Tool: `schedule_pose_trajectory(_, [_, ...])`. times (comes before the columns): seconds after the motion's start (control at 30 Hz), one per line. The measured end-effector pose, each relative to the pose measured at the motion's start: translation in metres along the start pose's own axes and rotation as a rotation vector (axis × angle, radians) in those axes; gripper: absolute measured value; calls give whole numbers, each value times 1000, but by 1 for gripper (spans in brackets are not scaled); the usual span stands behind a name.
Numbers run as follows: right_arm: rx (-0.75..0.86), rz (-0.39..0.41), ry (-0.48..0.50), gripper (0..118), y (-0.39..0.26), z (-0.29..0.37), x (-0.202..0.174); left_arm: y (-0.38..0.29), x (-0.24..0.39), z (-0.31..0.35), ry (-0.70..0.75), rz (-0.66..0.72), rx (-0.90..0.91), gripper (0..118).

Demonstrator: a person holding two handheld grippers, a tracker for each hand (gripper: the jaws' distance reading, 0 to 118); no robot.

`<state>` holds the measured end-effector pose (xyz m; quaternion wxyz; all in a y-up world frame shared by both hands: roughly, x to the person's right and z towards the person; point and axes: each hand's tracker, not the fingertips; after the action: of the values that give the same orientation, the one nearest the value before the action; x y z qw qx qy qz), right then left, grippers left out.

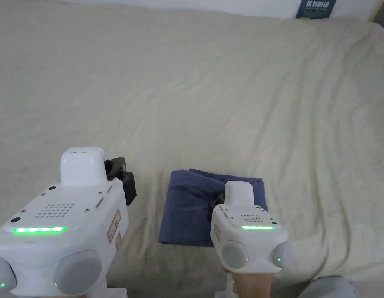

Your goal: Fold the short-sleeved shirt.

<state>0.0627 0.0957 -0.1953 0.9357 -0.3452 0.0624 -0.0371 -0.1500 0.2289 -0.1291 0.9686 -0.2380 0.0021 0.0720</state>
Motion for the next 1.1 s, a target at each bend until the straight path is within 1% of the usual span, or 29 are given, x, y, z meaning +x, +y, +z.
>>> schedule_pose_trajectory(0.03, [2, -3, -4, 3, -3, 0, -1, -1, -2, -3, -19, 2, -21, 1])
schedule_pose_trajectory(0.07, [31, 7, -11, 3, -3, 4, -5, -1, -4, -7, -59, 0, -50, 5])
schedule_pose_trajectory(0.1, [33, 24, -18, 3, -1, 6, -8, -1, -8, -13, -103, 16, -79, 14])
schedule_pose_trajectory(0.13, [26, 32, -18, 3, 1, 6, -8, -1, -13, -21, -152, 49, -119, 34])
schedule_pose_trajectory(0.17, [20, 36, -10, 3, 4, 6, -5, 2, -20, -33, -200, 103, -176, 76])
schedule_pose_trajectory(0.2, [14, 28, 1, 3, 8, 14, -8, 3, -25, -46, -259, 155, -247, 101])
schedule_pose_trajectory(0.23, [6, 7, 16, 3, 10, 16, -7, 3, -30, -59, -323, 209, -311, 111])
schedule_pose_trajectory(0.27, [0, -23, 32, 3, 12, 17, -6, 5, -29, -67, -399, 257, -331, 111])
schedule_pose_trajectory(0.3, [-6, -28, 40, 3, 14, 19, -5, 3, -34, -81, -452, 302, -352, 111])
schedule_pose_trajectory(0.33, [-11, -38, 47, 3, 11, 10, 5, 0, -37, -96, -498, 334, -407, 111])
schedule_pose_trajectory(0.37, [-12, -27, 44, 3, 11, 9, 5, -4, -40, -111, -540, 351, -473, 111])
schedule_pose_trajectory(0.47, [-20, 9, 46, 3, 12, 9, 3, -22, -48, -150, -597, 406, -621, 111])
schedule_pose_trajectory(0.53, [-25, 2, 52, 3, 13, 10, 4, -31, -53, -168, -662, 443, -712, 111])
schedule_pose_trajectory(0.57, [-31, -11, 55, 3, 14, 10, 6, -34, -55, -175, -699, 468, -756, 108])
schedule_pose_trajectory(0.6, [-34, -23, 60, 3, 12, 3, 13, -36, -54, -180, -719, 489, -796, 107])
schedule_pose_trajectory(0.63, [-38, -38, 65, 3, 11, 2, 16, -36, -54, -184, -725, 489, -784, 107])
schedule_pose_trajectory(0.67, [-40, -48, 68, 3, 11, 1, 17, -30, -45, -173, -747, 487, -758, 106])
schedule_pose_trajectory(0.73, [-37, -56, 72, 3, 12, 3, 16, -29, -42, -177, -821, 548, -771, 100])
schedule_pose_trajectory(0.77, [-37, -55, 73, 3, 12, 3, 16, -31, -40, -182, -822, 568, -794, 98])
schedule_pose_trajectory(0.8, [-36, -56, 77, 3, 11, 2, 18, -31, -37, -187, -784, 561, -830, 94])
schedule_pose_trajectory(0.83, [-38, -58, 82, 3, 12, 2, 19, -31, -36, -190, -799, 545, -822, 89])
schedule_pose_trajectory(0.9, [-39, -72, 89, 3, 12, 2, 20, -30, -35, -187, -819, 549, -831, 74])
schedule_pose_trajectory(1.0, [-39, -92, 98, 3, 13, 2, 21, -30, -37, -190, -777, 482, -849, 62])
schedule_pose_trajectory(1.03, [-39, -94, 99, 3, 13, 2, 21, -32, -35, -191, -739, 460, -861, 48])
schedule_pose_trajectory(1.07, [-40, -96, 100, 3, 13, 1, 21, -34, -34, -191, -707, 449, -866, 31])
schedule_pose_trajectory(1.1, [-43, -96, 102, 3, 13, 1, 22, -34, -38, -195, -737, 477, -858, 29])
